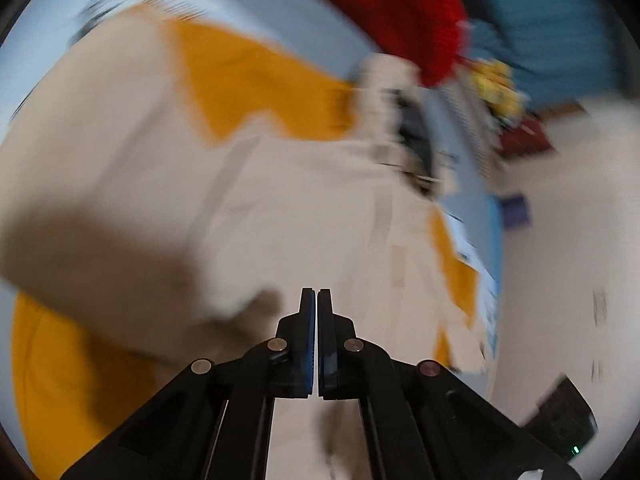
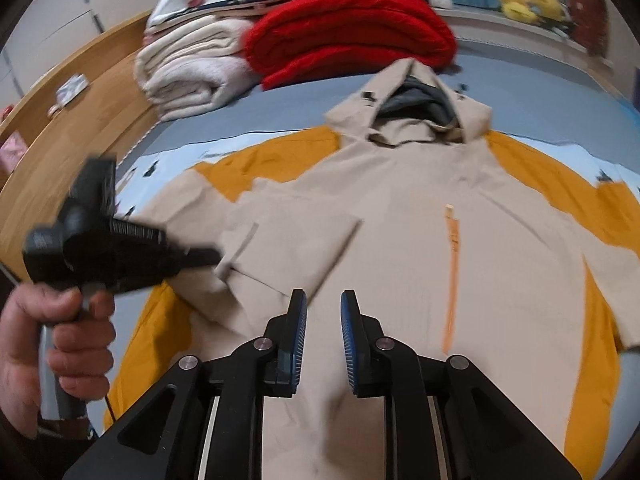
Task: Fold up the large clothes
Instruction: 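Lift the sleeve with the left gripper and fold it across the jacket body, then open the left gripper to release the folded sleeve on the body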
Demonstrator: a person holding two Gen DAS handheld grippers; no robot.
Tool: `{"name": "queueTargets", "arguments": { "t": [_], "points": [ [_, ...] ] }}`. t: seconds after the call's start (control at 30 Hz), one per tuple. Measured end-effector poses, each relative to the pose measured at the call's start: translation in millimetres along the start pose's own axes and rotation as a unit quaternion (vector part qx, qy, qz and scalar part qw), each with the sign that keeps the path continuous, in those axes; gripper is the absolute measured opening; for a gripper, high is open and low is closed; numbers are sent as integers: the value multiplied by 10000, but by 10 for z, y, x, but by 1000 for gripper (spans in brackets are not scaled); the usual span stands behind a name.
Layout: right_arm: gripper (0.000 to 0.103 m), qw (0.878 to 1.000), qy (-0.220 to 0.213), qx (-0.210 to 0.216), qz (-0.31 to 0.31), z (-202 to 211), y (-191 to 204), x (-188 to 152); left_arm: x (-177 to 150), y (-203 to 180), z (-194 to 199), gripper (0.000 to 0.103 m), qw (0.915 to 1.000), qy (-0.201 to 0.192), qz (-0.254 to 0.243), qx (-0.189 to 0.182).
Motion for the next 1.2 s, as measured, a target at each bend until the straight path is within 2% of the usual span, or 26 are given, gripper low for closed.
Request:
{"name": "queueTargets", "arguments": {
  "t": [0.1,0.13,0.17,0.2,0.23,0.27,0.3,0.37,0.5,0.53,0.57,0.6,0.63,0.7,0.8,0.87,0.97,1.2],
  "points": [
    [33,9996,-46,82,266,-25,98,19,-28,-310,-37,0,9981,78,-604,-97],
    [35,9994,-41,80,322,-38,124,22,-30,-341,-51,0,9980,108,-629,-11],
    [36,9993,-17,72,375,-61,149,26,-19,-306,-65,0,9986,138,-486,139],
    [36,9992,21,60,393,-79,164,29,0,-210,-90,4,9990,186,-215,335],
    [36,9992,60,53,383,-101,170,34,-1,-94,-100,10,9984,224,18,526],
    [36,9993,92,57,345,-122,164,43,15,20,-116,31,9963,252,295,763],
    [36,9995,119,73,298,-141,150,52,15,200,-118,43,9917,259,698,1052],
    [36,9995,179,84,234,-171,120,49,22,397,-147,43,9873,303,1095,1108],
    [36,9993,311,42,208,-246,99,29,66,636,-211,40,9864,379,1504,550],
    [36,9992,319,42,226,-255,110,26,70,660,-219,36,9864,355,1523,508],
    [36,9992,318,50,244,-259,118,18,81,649,-230,22,9868,340,1514,466],
    [36,9991,320,63,268,-261,131,17,79,610,-244,12,9878,325,1458,432],
    [36,9990,318,75,291,-260,145,12,77,555,-234,10,9900,282,1339,351],
    [36,9989,305,87,343,-257,174,8,90,390,-187,6,9949,192,978,183],
    [36,9988,272,122,401,-240,209,4,130,-12,-102,4,9997,35,138,-180],
    [36,9987,235,131,429,-224,227,5,135,-230,-113,4,9986,97,-293,-423],
    [38,9987,183,96,466,-208,241,10,99,-456,-232,4,9953,334,-711,-568],
    [38,9994,86,-42,342,-204,216,42,-49,-778,-507,4,9839,920,-1493,-347]
  ]
}}
Point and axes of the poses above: each gripper's, at about its wrist camera, not at the fingertips, and z roughly against the way its jaws point, y to its left, x to its top, the point moved 1 cm from there along -z, roughly the way its jaws point, and after that the axes turned 15 degrees about y, right-handed, at the moved point
